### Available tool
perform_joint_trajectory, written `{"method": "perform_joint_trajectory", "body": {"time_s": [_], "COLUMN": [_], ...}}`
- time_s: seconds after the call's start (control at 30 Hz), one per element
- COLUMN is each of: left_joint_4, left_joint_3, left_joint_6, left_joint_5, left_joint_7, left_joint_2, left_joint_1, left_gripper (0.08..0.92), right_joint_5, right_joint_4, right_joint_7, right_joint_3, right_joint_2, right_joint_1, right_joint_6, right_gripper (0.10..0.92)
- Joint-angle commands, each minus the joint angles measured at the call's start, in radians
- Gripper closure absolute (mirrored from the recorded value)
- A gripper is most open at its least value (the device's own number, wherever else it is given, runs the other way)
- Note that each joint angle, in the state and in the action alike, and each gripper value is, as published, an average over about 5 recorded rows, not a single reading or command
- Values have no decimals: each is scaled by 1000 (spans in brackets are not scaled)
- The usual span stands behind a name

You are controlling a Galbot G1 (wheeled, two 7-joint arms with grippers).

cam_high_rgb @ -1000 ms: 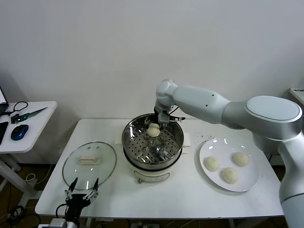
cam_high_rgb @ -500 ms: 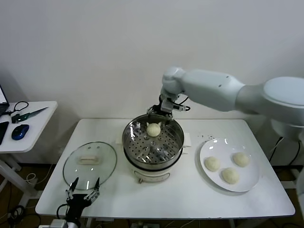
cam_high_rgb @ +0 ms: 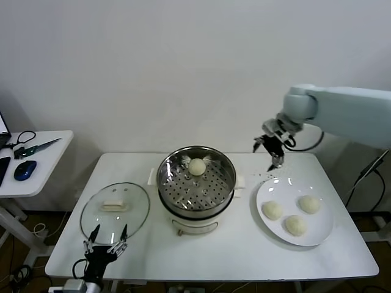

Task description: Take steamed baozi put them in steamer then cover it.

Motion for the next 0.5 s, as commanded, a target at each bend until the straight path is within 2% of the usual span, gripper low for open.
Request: {"method": "perform_joint_trajectory", "body": {"time_s": [0.03, 0.27, 0.5], "left_joint_4": [-4, -4, -3], "left_joint_3": [3, 6, 7], "left_joint_6": [3, 3, 2], "left_joint_5": [12, 24, 35], "left_joint_7": [3, 3, 3], "left_joint_2": [-12, -27, -33], "left_joint_1": [-2, 5, 10], "left_gripper": [177, 177, 177], "right_joint_5": [-16, -100, -189], "right_joint_4": [107, 19, -43], "right_joint_7": [82, 109, 117], "right_joint_3": [83, 327, 432], "right_joint_2": [-228, -210, -156], "right_joint_1": [-207, -464, -608], "right_joint_6": [-241, -259, -254], "right_gripper": [203, 203, 203]}}
